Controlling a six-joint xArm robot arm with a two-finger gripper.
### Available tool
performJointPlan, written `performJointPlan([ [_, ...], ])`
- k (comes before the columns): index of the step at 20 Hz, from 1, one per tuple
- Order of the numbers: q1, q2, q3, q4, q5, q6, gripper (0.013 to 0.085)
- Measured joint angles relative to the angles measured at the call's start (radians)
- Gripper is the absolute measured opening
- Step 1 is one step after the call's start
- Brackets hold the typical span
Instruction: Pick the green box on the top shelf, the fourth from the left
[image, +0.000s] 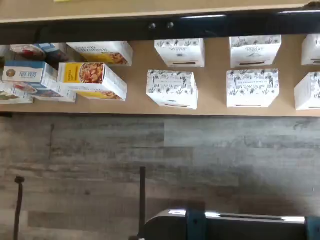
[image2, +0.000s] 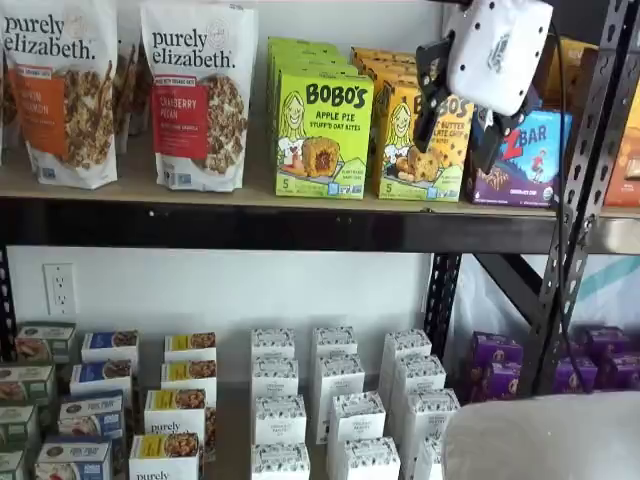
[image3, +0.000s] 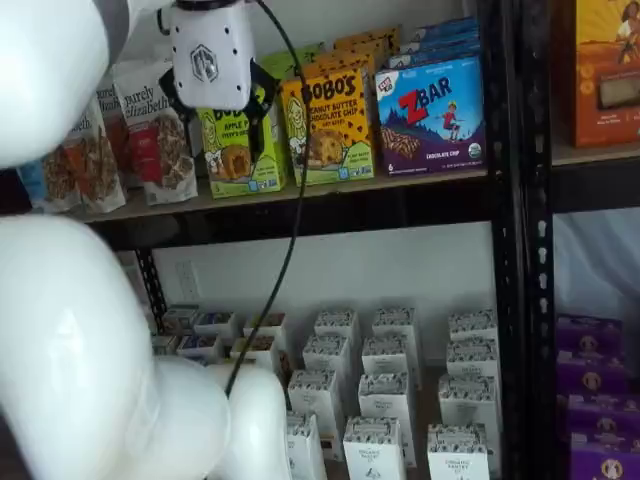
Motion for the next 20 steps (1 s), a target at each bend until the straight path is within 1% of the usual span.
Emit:
performJointPlan([
  [1,0.013,0.005,-0.002,-0.008,-0.007,0.009,0.085],
  [3,0.053,0.018,-0.006,-0.037,-0.025,0.038,0.085],
  [6,0.124,0.038,-0.014,-0.093,-0.06,0.092,0.085],
  [9,0.174,0.064,-0.026,-0.124,-0.095,0.134,0.085],
  [13,0.208,0.097,-0.04,-0.137,-0.14,0.162,0.085],
  [16,0.222,0.138,-0.062,-0.138,-0.171,0.174,0.085],
  [20,0.243,0.198,-0.101,-0.15,-0.215,0.19,0.085],
])
